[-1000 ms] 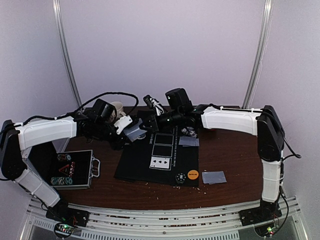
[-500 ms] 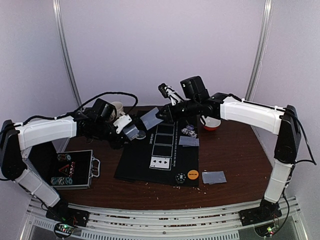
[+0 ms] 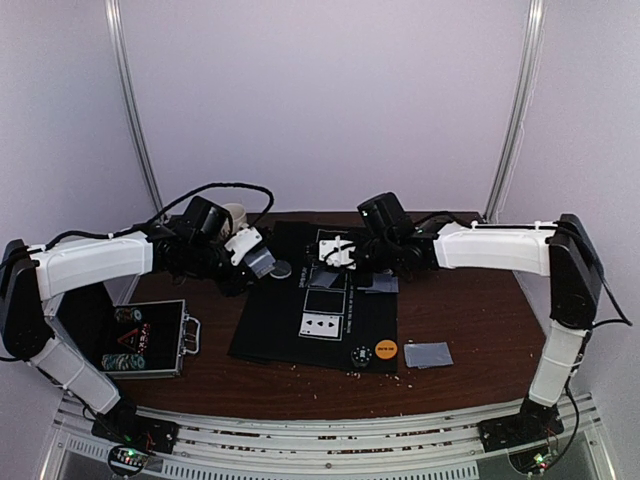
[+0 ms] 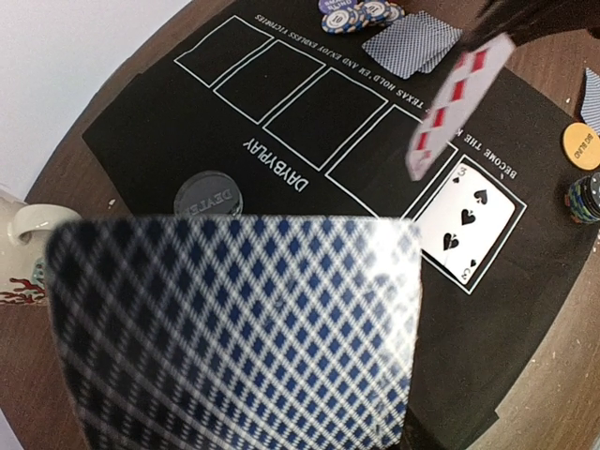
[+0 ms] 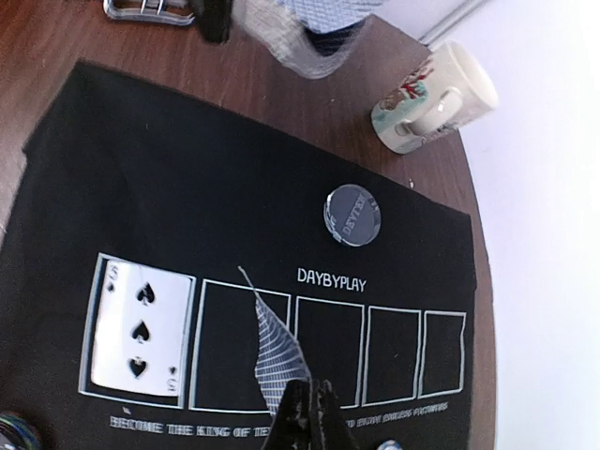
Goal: Distribute texas hold em gaming equipment
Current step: Flop the poker card in the community card area.
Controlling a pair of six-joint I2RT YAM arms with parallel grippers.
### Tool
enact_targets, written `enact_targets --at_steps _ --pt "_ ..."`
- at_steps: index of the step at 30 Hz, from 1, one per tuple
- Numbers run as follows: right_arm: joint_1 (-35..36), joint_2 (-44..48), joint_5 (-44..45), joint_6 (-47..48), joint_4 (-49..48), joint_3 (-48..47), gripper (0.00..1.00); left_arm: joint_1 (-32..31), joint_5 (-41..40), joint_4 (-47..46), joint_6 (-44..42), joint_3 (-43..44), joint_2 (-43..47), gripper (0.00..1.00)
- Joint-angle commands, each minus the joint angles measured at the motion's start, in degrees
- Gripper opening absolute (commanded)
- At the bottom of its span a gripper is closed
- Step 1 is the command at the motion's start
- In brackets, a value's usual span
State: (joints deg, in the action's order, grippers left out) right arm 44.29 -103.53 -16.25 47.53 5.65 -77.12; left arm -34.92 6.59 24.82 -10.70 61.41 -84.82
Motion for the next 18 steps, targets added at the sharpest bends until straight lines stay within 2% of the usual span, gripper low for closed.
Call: enact_targets --at_steps 1,4,9,15,18 --pt "-0.08 -9.64 -2.55 22.44 2.16 -9.79 0.00 0.42 -0.47 -1.69 0.55 1.50 0.44 0.42" --pt "0.62 -12.88 -2.39 30.71 1.39 -10.28 0.00 0.40 -0.79 -1.70 0.43 1.37 0.44 0.42" --pt "1.35 -15.60 -0.75 34.30 -2.24 -9.12 0.00 0.46 -1.03 -1.75 0.19 1.22 0.42 0.42" --pt "1.52 -16.88 0.30 39.56 2.45 -8.67 0.00 0.46 -0.79 -1.71 0.08 1.28 0.13 0.42" --pt "1.51 -15.70 2.01 42.40 2.93 -5.87 0.07 0.43 -0.81 -1.74 0.09 1.26 0.26 0.42"
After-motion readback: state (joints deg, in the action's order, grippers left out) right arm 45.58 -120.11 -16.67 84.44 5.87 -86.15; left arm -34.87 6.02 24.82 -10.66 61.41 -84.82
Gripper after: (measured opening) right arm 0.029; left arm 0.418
